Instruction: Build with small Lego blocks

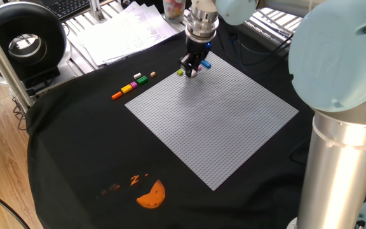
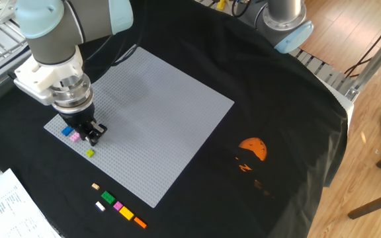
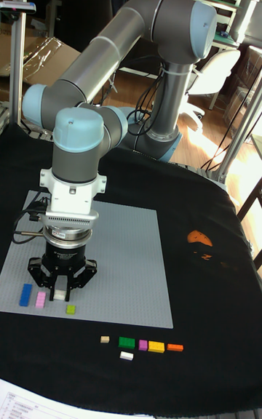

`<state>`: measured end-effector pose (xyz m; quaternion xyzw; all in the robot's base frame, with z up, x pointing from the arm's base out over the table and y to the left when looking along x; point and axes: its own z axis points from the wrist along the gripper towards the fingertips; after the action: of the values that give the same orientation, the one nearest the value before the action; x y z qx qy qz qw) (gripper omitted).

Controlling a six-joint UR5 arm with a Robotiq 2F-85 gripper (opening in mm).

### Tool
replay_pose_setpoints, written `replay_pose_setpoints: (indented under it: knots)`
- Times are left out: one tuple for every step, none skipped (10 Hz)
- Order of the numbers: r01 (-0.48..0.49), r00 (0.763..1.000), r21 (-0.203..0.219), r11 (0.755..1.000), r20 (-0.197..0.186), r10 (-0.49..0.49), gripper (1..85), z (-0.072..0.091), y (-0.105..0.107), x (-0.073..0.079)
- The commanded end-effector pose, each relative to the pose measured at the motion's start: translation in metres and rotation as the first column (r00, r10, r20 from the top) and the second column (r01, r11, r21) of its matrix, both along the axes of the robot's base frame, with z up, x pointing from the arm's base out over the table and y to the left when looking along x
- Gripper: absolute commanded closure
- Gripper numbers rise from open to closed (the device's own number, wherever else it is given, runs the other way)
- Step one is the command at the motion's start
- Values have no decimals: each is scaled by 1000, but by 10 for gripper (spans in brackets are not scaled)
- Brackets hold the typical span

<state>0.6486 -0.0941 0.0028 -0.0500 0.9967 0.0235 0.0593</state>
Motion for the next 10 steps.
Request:
replay_pose_setpoints:
  knots:
    - [6,1000,5,1000,4,-7,537,2,0,1]
    - [5,1000,5,1000,4,-5,537,2,0,1]
    - [5,1000,7,1000,5,-5,537,2,0,1]
    - [11,1000,14,1000,5,-11,543,3,2,1]
    - [23,1000,33,999,1,-23,560,3,6,1]
    - [28,1000,37,999,-3,-28,573,3,7,0]
    - [27,1000,31,999,-6,-27,583,3,6,-1]
    - [27,1000,31,999,-7,-27,590,3,6,-1]
    - [27,1000,34,999,-9,-27,593,4,6,-2]
    - [30,999,38,999,-12,-30,593,5,8,-3]
